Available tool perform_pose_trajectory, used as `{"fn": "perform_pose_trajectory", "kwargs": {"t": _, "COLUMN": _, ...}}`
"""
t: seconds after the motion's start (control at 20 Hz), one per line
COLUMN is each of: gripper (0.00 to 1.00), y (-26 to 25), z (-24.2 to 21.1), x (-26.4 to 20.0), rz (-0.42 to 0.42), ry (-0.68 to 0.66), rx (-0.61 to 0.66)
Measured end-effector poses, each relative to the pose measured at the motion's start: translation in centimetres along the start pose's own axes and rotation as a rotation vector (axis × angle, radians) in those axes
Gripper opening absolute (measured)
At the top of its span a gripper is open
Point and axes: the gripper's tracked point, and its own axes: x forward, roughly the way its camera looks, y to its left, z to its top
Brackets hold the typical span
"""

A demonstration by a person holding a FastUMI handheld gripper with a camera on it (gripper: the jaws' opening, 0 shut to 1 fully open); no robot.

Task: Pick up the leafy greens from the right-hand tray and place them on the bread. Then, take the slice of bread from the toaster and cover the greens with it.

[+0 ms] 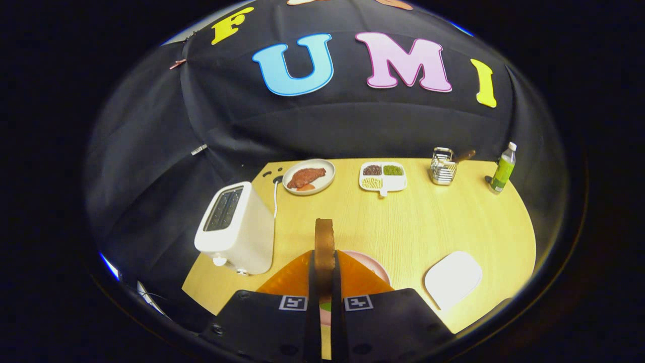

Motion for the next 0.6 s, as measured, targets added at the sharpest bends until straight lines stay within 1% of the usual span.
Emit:
{"fn": "perform_pose_trajectory", "kwargs": {"t": 0.15, "gripper": 0.12, "y": 1.0, "z": -2.5, "x": 1.5, "rz": 0.035, "ry": 0.023, "rx": 0.073}}
{"fn": "perform_pose_trajectory", "kwargs": {"t": 0.25, "gripper": 0.12, "y": 1.2, "z": -3.7, "x": 2.6, "rz": 0.062, "ry": 0.037, "rx": 0.163}}
{"fn": "perform_pose_trajectory", "kwargs": {"t": 0.4, "gripper": 0.12, "y": 0.2, "z": -5.1, "x": 4.2, "rz": 0.088, "ry": 0.050, "rx": 0.308}}
{"fn": "perform_pose_trajectory", "kwargs": {"t": 0.5, "gripper": 0.12, "y": -1.4, "z": -6.2, "x": 5.1, "rz": 0.084, "ry": 0.054, "rx": 0.397}}
{"fn": "perform_pose_trajectory", "kwargs": {"t": 0.6, "gripper": 0.12, "y": -3.3, "z": -7.6, "x": 5.9, "rz": 0.066, "ry": 0.066, "rx": 0.443}}
